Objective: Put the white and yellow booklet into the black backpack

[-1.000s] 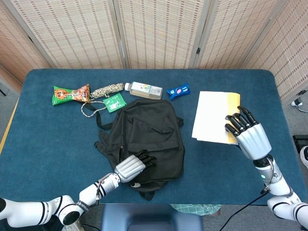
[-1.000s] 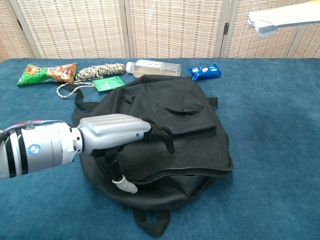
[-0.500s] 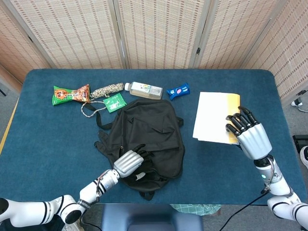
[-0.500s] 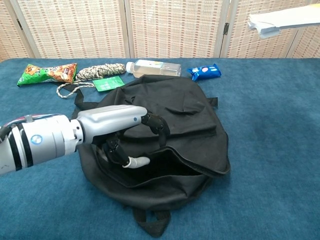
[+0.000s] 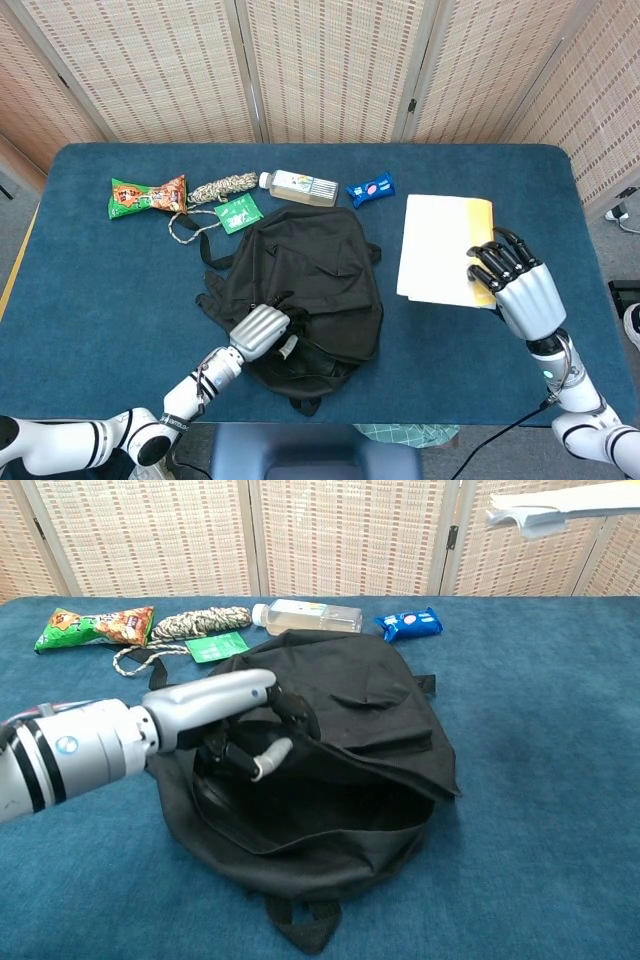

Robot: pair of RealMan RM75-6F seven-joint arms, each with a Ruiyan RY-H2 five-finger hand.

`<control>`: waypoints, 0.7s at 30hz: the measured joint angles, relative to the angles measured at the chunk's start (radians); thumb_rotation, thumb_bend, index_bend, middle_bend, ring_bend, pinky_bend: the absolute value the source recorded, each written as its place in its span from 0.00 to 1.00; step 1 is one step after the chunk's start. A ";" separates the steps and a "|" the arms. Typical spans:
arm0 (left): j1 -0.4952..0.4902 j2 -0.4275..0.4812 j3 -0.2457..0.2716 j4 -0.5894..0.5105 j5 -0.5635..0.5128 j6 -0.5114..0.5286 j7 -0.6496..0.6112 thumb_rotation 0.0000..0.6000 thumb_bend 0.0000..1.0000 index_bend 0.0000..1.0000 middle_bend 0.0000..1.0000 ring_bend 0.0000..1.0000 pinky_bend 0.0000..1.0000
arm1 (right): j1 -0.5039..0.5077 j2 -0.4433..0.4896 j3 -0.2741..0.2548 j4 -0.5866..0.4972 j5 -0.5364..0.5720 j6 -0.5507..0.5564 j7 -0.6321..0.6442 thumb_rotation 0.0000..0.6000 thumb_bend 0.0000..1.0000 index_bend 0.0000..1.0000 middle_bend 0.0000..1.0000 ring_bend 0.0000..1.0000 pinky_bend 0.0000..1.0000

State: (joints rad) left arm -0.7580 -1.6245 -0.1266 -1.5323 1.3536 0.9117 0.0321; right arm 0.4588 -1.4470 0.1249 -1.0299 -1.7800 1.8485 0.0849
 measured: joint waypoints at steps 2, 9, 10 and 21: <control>0.007 0.007 -0.022 -0.010 -0.023 0.012 -0.022 1.00 0.71 0.64 0.34 0.33 0.10 | -0.002 0.004 -0.003 -0.018 -0.007 0.008 0.016 1.00 0.39 0.84 0.47 0.42 0.27; 0.016 0.027 -0.119 -0.032 -0.140 0.034 -0.087 1.00 0.72 0.62 0.35 0.33 0.10 | -0.005 0.012 -0.028 -0.093 -0.081 0.069 0.076 1.00 0.39 0.84 0.48 0.44 0.28; 0.014 0.028 -0.137 -0.031 -0.168 0.033 -0.091 1.00 0.72 0.62 0.35 0.32 0.10 | -0.005 0.011 -0.031 -0.105 -0.090 0.075 0.085 1.00 0.39 0.84 0.48 0.44 0.28; -0.061 0.032 -0.269 0.009 -0.466 -0.031 -0.060 1.00 0.72 0.61 0.35 0.31 0.10 | 0.013 -0.008 -0.095 -0.268 -0.206 0.059 0.152 1.00 0.39 0.85 0.48 0.43 0.30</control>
State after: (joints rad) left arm -0.8185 -1.5922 -0.3953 -1.5229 0.8872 0.8811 -0.0274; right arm 0.4716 -1.4553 0.0297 -1.2974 -1.9861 1.9072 0.2368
